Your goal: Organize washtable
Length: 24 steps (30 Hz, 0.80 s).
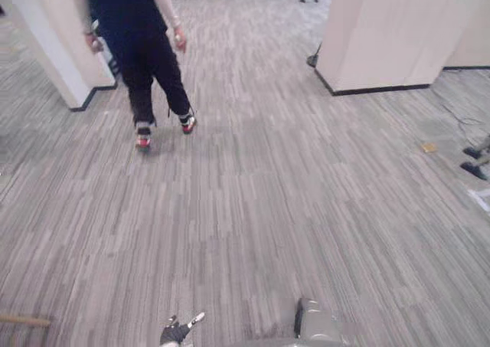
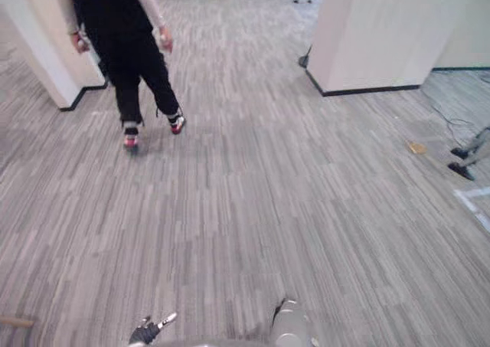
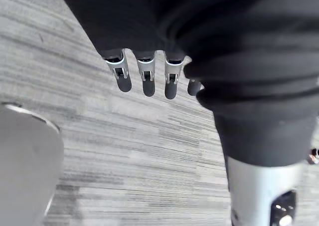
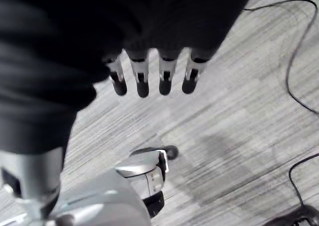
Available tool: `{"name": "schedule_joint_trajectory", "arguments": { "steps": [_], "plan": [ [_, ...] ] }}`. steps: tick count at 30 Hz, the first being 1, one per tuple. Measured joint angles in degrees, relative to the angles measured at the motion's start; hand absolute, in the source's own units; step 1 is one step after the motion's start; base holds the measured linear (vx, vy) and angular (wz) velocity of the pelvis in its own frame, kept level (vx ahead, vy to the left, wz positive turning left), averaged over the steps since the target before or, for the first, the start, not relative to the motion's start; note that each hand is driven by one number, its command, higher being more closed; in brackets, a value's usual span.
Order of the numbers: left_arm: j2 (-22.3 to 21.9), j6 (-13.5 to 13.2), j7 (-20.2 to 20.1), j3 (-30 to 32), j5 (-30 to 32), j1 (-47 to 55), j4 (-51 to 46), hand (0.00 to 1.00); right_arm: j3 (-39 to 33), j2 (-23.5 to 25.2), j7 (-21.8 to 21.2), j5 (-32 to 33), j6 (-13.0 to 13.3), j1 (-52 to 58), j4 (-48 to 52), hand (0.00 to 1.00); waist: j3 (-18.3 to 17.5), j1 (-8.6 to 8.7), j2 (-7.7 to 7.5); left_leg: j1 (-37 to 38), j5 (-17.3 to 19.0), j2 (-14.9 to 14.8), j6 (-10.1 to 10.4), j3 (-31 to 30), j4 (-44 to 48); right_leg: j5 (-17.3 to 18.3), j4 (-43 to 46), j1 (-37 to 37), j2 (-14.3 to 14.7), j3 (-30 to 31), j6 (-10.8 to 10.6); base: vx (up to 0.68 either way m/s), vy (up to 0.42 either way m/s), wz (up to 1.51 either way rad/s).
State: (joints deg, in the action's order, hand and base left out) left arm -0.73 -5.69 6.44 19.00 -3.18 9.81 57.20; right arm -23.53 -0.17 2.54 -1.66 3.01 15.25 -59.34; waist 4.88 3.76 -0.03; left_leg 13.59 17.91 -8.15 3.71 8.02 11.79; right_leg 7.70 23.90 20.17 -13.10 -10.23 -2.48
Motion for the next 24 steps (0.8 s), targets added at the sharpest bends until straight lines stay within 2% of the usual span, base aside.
{"name": "schedule_joint_trajectory", "arguments": {
  "steps": [1,2,3,4,5,6,8,10,11,13,15,16,17,18,19,20,21,22,23,24],
  "plan": [
    [-0.09,-0.02,0.06,1.28,0.15,0.31,-0.47,0.00,1.11,0.38,0.06,0.04,-0.26,0.20,0.01,0.00,-0.07,0.14,-1.04,0.87,-0.01,-0.13,0.04,0.09,1.26,-3.12,2.51,0.15,0.32,1.23,-1.47,0.56,-0.426,0.38],
    [-0.38,0.00,0.06,1.83,0.24,0.29,-0.48,0.00,1.26,0.39,0.02,0.03,-0.35,0.33,0.08,0.00,-0.12,0.22,-1.00,0.51,-0.06,-1.13,0.07,0.13,3.48,-4.00,4.20,-0.02,0.74,1.13,-1.90,0.58,-0.454,0.34],
    [-1.96,-0.04,0.06,3.77,0.40,0.35,-1.24,0.00,1.45,-0.66,-0.34,-0.02,-0.67,0.30,0.31,0.00,-0.53,-0.18,0.66,-4.03,-0.88,-5.80,0.30,-0.31,15.45,0.05,7.44,-1.09,3.28,-0.82,-1.22,0.46,-0.357,0.22],
    [-2.46,-0.09,-0.03,4.38,0.31,0.34,-1.56,0.00,1.48,-0.97,-0.36,-0.02,-0.70,0.29,0.45,0.00,-0.49,-0.40,1.09,-5.69,-1.79,-6.91,0.23,-0.58,19.23,1.03,8.00,-1.32,3.95,-0.95,-0.91,0.62,-0.486,0.05],
    [-3.67,-0.30,0.00,6.21,-0.19,0.12,-2.68,0.00,1.38,-1.78,-0.30,-0.03,-0.69,0.32,0.98,0.00,0.22,-1.44,1.93,-12.14,-8.73,-10.30,-0.72,-2.94,33.27,3.86,8.79,-3.08,5.69,-2.17,0.39,0.39,-0.289,-0.09],
    [-3.60,-0.28,-0.05,6.61,-0.73,0.15,-3.02,0.00,1.40,-2.29,-0.19,-0.04,-0.77,0.20,1.26,0.00,0.73,-1.82,2.71,-18.02,-12.33,-13.27,-0.83,-3.87,45.64,5.73,8.40,-6.07,7.60,-2.86,1.63,0.59,-0.408,-0.09],
    [-3.27,-0.46,0.10,7.69,-1.44,0.23,-3.41,0.00,1.36,-2.42,-0.09,0.03,-0.73,-0.04,0.66,0.00,0.88,-1.88,2.32,-23.79,-11.69,-14.47,-1.33,-2.40,55.66,6.70,4.84,-12.11,9.03,-3.88,2.55,0.52,-0.276,-0.01],
    [-2.72,-1.09,0.08,7.43,-1.51,0.02,-4.05,0.00,1.33,-2.08,-0.07,0.03,-0.72,-0.84,-0.29,0.00,0.88,-2.08,0.83,-27.30,-10.04,-12.24,-0.75,1.37,53.77,6.48,-0.85,-17.87,9.41,-3.89,2.45,0.38,-0.151,-0.03],
    [-2.45,-1.46,0.10,7.41,-1.50,-0.14,-4.23,0.00,0.94,-2.02,-0.07,0.01,-0.71,-2.30,-1.57,0.00,1.00,-2.14,0.20,-28.67,-8.74,-10.52,0.09,3.74,47.87,6.19,-3.66,-20.42,9.57,-3.70,2.27,0.41,-0.094,-0.12],
    [-2.23,-1.67,0.11,6.61,-1.53,-0.38,-4.18,0.00,-0.41,-2.13,-0.05,-0.01,-0.81,-4.29,-2.83,0.00,1.11,-2.25,0.13,-30.36,-7.77,-8.57,0.66,5.04,35.67,6.07,-6.72,-23.34,10.34,-3.46,2.16,0.46,-0.044,-0.19],
    [-1.47,-1.62,0.13,6.05,-1.53,-2.03,-3.37,0.00,-1.49,-1.65,-0.02,0.00,-0.65,-6.21,-2.97,0.00,1.74,-3.10,-0.59,-30.75,-8.15,-5.82,0.97,4.56,16.83,6.38,-8.79,-25.89,10.08,-2.74,1.17,0.39,0.091,-0.28],
    [-1.21,-1.61,0.14,5.64,-1.53,-2.46,-3.07,0.00,-1.55,-1.48,-0.02,0.01,-0.58,-6.33,-3.12,0.00,1.89,-3.11,-0.76,-30.88,-8.62,-5.28,1.14,4.01,13.43,6.86,-9.37,-26.65,9.89,-2.42,0.36,0.37,0.168,-0.24],
    [-0.88,-1.62,0.18,4.90,-1.53,-2.55,-2.64,0.00,-1.47,-1.40,-0.01,0.02,-0.24,-6.34,-3.17,0.00,1.92,-3.26,-0.69,-30.94,-11.71,-4.64,1.43,2.65,10.58,7.98,-10.26,-27.91,9.58,-2.02,-1.20,0.38,0.237,-0.29],
    [-0.17,-1.72,0.17,4.02,-1.72,-2.64,-2.50,0.00,-1.38,-1.10,0.03,0.01,-0.17,-6.43,-3.28,0.00,1.79,-3.44,-1.58,-31.35,-12.47,-3.22,-0.35,2.73,14.02,9.79,-10.25,-28.87,7.81,-0.91,-2.95,0.39,0.268,-0.27],
    [0.39,-1.71,0.17,3.59,-1.69,-2.71,-2.51,0.00,-1.41,-0.81,0.03,0.01,-0.15,-6.39,-3.31,0.00,1.69,-3.44,-1.81,-32.15,-10.62,-1.99,-1.56,3.09,15.77,10.50,-9.99,-29.04,6.56,-0.63,-3.71,0.44,0.315,-0.21],
    [0.57,-1.69,0.13,2.51,-1.69,-2.94,-2.00,0.00,-1.45,-0.71,0.01,0.00,-0.13,-6.28,-3.90,0.00,0.69,-2.91,-2.61,-32.49,-6.41,-0.61,-1.93,3.43,18.26,10.99,-7.38,-28.53,4.86,0.08,-4.31,0.39,0.246,-0.07],
    [0.89,-1.61,0.14,1.78,-1.70,-3.37,-1.31,0.00,-1.40,-0.90,-0.09,0.02,-0.16,-6.39,-4.28,0.00,0.76,-2.88,-2.52,-32.36,-5.45,0.01,-2.60,3.87,18.65,10.80,-3.24,-26.45,3.85,1.04,-4.01,0.58,0.412,-0.04],
    [2.14,-1.48,0.08,0.72,-1.63,-3.90,-0.24,0.00,-1.41,-0.85,-0.12,-0.03,-0.22,-6.36,-4.78,0.00,0.95,-2.86,-2.87,-30.92,-4.55,1.45,-3.72,4.92,18.08,8.87,7.29,-21.76,1.72,2.84,-2.45,0.58,0.408,0.05],
    [2.50,-1.26,0.07,-0.43,-1.64,-3.99,0.26,0.00,-1.45,-0.63,-0.10,0.01,-0.12,-6.37,-4.84,0.00,1.39,-2.64,-3.17,-28.62,-3.48,2.80,-5.43,5.34,17.92,4.89,17.47,-17.94,-0.31,3.62,-0.42,0.56,0.413,0.13],
    [3.02,-1.12,0.07,-0.95,-1.64,-3.98,0.49,0.00,-1.43,-0.57,-0.18,-0.02,-0.25,-6.33,-4.95,0.00,2.10,-2.54,-2.77,-26.94,-2.92,3.37,-6.11,5.53,17.68,5.15,21.53,-16.57,-1.00,4.01,-0.38,0.47,0.275,0.18]
  ]
}}
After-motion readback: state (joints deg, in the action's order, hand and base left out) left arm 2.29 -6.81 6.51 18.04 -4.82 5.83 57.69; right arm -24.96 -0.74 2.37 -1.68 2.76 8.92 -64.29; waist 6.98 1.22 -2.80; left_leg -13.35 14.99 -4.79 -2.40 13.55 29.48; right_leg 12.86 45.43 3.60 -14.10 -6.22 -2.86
